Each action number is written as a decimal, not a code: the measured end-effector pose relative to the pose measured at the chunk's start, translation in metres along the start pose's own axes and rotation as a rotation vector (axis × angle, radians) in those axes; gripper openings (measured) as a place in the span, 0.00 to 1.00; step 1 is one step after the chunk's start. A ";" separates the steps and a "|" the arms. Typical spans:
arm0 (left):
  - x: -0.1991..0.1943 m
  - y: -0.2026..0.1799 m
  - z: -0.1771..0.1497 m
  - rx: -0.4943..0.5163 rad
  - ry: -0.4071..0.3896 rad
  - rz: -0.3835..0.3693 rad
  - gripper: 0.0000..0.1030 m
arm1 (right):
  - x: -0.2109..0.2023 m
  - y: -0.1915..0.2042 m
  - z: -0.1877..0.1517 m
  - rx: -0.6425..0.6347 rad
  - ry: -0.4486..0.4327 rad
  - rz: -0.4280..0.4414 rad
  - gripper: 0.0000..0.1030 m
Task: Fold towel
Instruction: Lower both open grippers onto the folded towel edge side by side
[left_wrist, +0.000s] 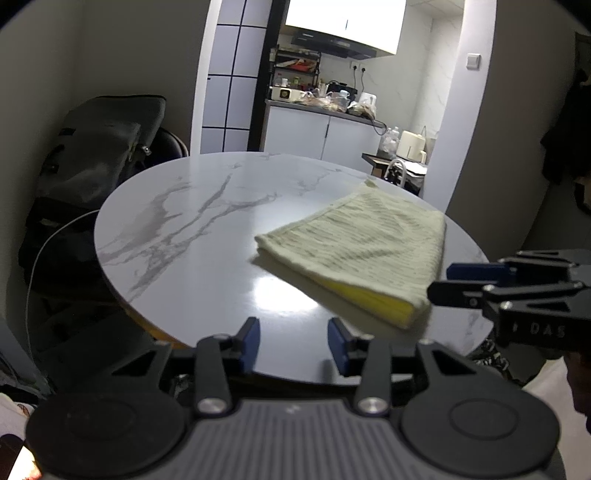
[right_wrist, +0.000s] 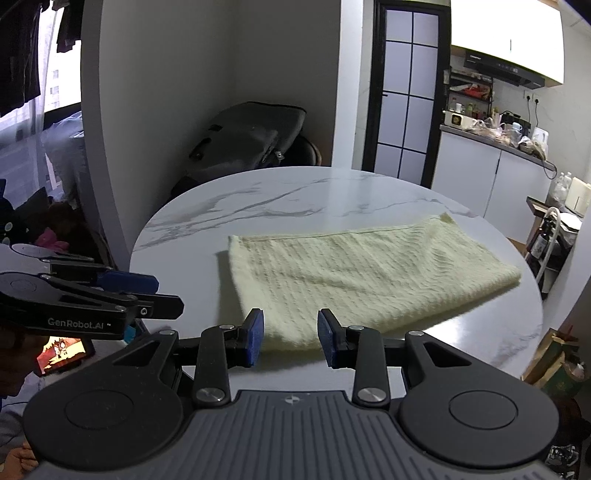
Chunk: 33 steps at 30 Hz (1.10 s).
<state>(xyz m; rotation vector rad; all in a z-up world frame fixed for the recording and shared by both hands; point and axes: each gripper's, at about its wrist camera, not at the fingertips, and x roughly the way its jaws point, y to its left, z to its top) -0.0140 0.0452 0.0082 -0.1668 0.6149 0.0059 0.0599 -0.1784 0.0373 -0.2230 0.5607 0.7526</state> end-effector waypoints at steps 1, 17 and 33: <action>0.000 0.001 0.000 0.001 -0.001 0.000 0.45 | 0.002 0.001 -0.001 0.000 0.005 0.000 0.35; 0.009 0.011 0.004 0.020 -0.022 -0.011 0.47 | 0.012 0.003 -0.009 0.016 0.039 0.004 0.35; 0.019 0.016 0.011 0.019 -0.025 0.016 0.49 | 0.014 0.005 -0.012 -0.029 0.029 0.046 0.35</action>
